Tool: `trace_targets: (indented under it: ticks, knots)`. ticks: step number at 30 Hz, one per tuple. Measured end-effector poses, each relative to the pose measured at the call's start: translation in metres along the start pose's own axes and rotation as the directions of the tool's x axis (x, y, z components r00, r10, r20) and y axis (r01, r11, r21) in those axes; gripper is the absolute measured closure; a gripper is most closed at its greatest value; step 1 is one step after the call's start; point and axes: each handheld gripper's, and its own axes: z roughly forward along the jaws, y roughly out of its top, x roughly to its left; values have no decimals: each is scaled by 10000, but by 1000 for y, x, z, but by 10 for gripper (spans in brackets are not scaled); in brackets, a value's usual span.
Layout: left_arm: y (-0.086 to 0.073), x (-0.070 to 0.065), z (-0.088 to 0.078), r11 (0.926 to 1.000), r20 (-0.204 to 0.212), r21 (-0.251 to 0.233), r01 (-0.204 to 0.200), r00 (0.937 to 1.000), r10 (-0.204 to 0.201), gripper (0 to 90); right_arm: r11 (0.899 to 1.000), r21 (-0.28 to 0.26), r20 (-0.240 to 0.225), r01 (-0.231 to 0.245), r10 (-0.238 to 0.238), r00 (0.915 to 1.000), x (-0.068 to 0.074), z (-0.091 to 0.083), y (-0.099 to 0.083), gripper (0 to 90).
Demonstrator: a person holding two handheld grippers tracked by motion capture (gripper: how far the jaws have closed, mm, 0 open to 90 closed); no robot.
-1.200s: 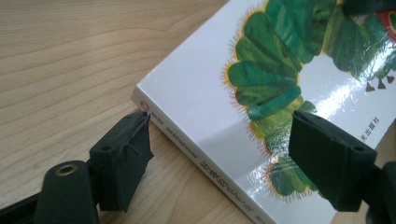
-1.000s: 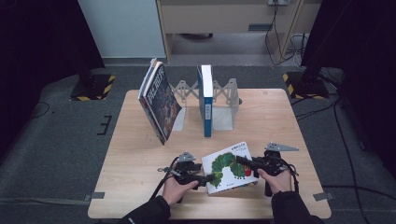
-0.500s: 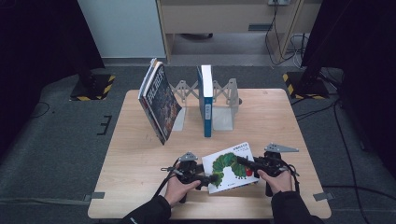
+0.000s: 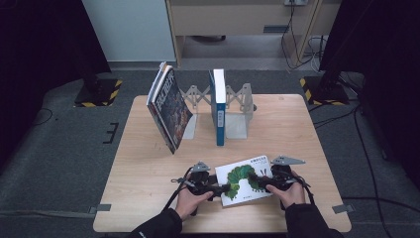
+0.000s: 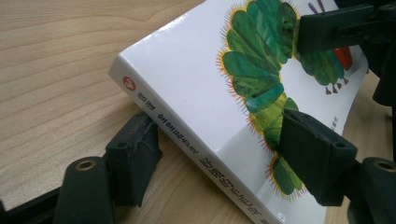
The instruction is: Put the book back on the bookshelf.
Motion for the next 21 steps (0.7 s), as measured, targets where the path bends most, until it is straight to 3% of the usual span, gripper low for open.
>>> trace_targets:
  ticks: [6,10,21]
  knots:
    - [0,0,0,10000,-7,-7,1,10000,-1,290,9999,134,104,81,-83,9999,1,3,-2,346]
    - [1,2,-1,9998,129,36,206,9997,-206,292,9998,139,89,121,-123,9999,1,3,-2,346]
    - [0,7,-1,9988,451,-75,480,9978,-476,281,9996,-120,-293,270,-274,9992,6,6,-1,346]
